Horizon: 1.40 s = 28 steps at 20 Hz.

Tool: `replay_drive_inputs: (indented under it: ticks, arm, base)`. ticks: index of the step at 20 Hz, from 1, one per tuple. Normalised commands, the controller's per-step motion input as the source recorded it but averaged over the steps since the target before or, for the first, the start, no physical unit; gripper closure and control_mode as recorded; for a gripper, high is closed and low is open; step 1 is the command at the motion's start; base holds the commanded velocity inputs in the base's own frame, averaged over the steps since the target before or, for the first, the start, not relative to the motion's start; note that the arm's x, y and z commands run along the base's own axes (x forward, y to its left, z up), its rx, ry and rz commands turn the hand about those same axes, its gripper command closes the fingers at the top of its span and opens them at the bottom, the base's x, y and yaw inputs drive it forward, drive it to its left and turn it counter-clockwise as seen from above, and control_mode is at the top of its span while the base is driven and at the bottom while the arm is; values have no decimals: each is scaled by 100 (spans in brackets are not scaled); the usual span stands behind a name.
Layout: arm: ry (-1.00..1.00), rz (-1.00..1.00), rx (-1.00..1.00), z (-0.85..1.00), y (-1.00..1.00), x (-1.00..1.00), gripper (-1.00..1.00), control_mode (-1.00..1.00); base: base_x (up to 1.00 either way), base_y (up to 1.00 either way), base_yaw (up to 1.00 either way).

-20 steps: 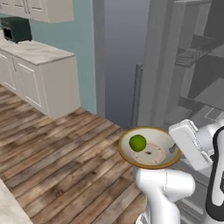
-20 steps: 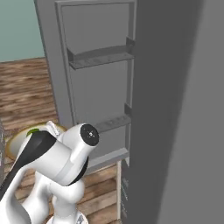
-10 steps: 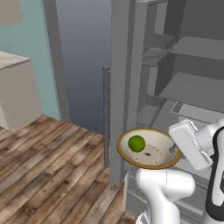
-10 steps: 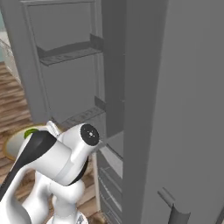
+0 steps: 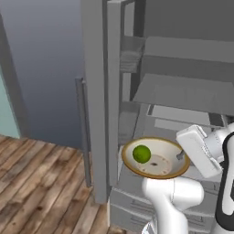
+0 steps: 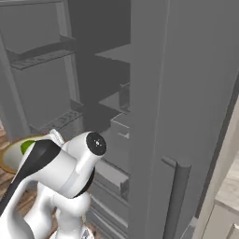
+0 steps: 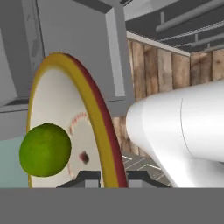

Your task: Move the glass cup from next to the sink to the open cabinet. Then, move the bowl with the lime to the fridge to clear the area for faucet cleaning.

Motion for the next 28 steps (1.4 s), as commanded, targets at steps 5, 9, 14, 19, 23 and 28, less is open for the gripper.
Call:
replay_drive_inputs:
  ticks: [5, 9, 14, 19, 23, 28]
  arm:
    - [0, 0, 0, 0, 0, 0, 100, 100]
    - [0, 0, 0, 0, 0, 0, 100, 100]
    - [0, 0, 0, 0, 0, 0, 100, 100]
    - [0, 0, 0, 0, 0, 0, 100, 100]
    - [0, 0, 0, 0, 0, 0, 100, 100]
    - [0, 0, 0, 0, 0, 0, 100, 100]
  base:
    - [-25, -4, -45]
    - [13, 9, -53]
    - [44, 41, -48]
    - [40, 13, -40]
    - [6, -30, -29]
    - [22, -4, -29]
